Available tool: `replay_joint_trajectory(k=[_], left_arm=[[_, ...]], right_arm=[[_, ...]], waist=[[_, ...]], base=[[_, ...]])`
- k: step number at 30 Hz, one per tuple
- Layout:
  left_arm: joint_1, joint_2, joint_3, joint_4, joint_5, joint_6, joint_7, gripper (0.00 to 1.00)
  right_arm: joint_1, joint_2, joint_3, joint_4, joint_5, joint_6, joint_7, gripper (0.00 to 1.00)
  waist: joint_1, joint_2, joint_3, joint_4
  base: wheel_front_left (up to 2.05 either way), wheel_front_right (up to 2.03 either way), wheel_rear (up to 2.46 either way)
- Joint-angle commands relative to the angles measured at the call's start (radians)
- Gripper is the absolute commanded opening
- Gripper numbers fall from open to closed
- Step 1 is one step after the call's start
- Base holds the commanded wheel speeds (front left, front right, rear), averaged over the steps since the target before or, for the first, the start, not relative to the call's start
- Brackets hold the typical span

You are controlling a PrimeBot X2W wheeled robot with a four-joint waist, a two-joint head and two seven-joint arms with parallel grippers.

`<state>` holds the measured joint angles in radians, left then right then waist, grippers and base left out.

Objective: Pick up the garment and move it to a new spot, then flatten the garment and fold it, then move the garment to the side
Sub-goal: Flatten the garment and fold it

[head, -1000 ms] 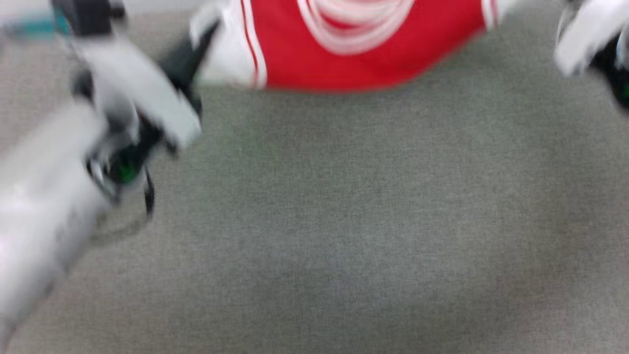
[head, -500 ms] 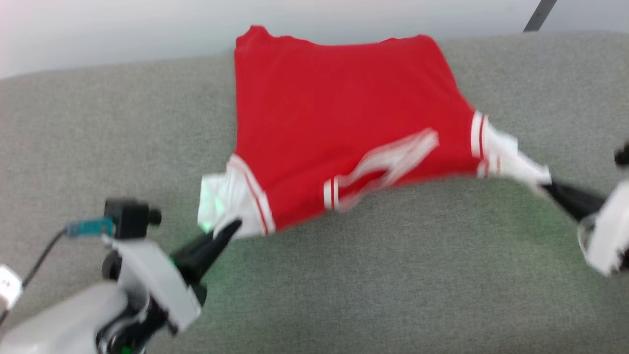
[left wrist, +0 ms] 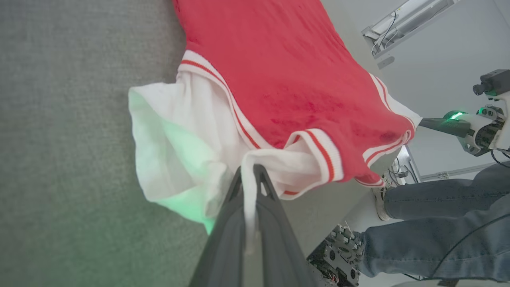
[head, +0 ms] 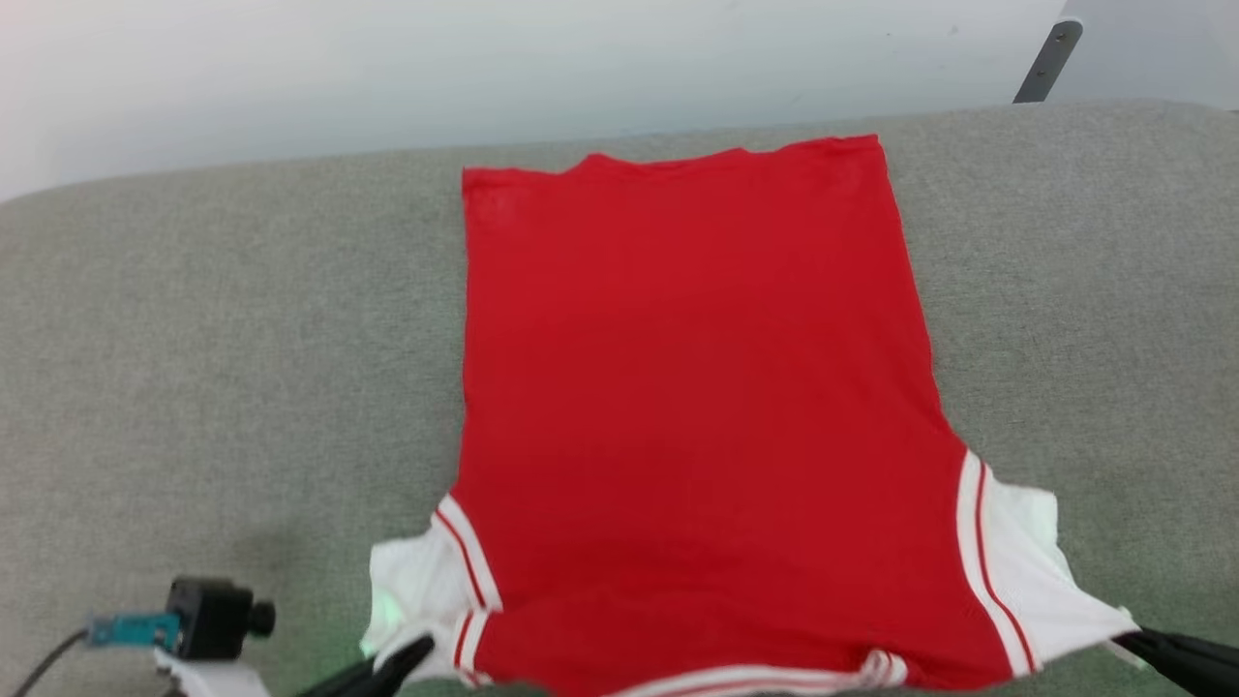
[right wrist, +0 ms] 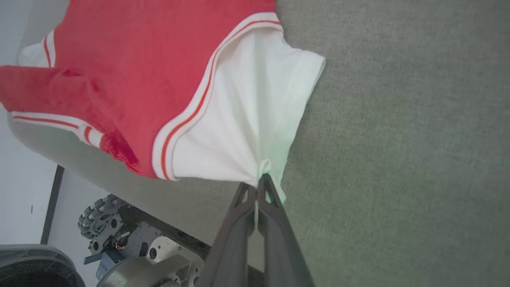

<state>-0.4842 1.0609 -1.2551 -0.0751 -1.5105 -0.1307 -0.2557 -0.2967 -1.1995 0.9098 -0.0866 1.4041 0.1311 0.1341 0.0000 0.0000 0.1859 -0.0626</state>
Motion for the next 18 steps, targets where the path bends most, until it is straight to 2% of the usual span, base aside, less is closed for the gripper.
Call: replay_joint_trajectory(k=[1, 4, 8, 12, 18], left_arm=[[0.022, 0.015, -0.001, -0.018, -0.007, 0.008, -0.002, 0.0], [0.045, 0.03, -0.002, -0.048, -0.01, 0.027, -0.003, 0.0], [0.056, -0.011, -0.006, -0.034, 0.005, 0.035, 0.011, 0.0], [0.052, -0.086, -0.013, 0.022, 0.024, 0.038, 0.054, 0.0], [0.049, -0.194, -0.018, 0.148, 0.063, 0.028, 0.096, 0.0]], right_arm=[[0.035, -0.021, -0.017, -0.014, 0.016, -0.001, -0.014, 0.0], [0.08, -0.056, -0.047, -0.035, 0.028, -0.001, -0.043, 0.0], [0.109, -0.033, -0.068, -0.027, 0.007, -0.001, -0.035, 0.0], [0.092, 0.044, -0.072, 0.02, -0.043, -0.001, 0.028, 0.0], [0.058, 0.213, -0.073, 0.148, -0.16, -0.001, 0.134, 0.0]], waist=[[0.0, 0.0, 0.001, -0.002], [0.0, 0.0, 0.005, -0.002], [0.0, 0.0, 0.01, -0.001], [0.0, 0.0, 0.015, -0.002], [0.0, 0.0, 0.02, -0.001]], base=[[0.0, 0.0, 0.0], [0.0, 0.0, 0.0], [0.0, 0.0, 0.0], [0.0, 0.0, 0.0], [0.0, 0.0, 0.0]])
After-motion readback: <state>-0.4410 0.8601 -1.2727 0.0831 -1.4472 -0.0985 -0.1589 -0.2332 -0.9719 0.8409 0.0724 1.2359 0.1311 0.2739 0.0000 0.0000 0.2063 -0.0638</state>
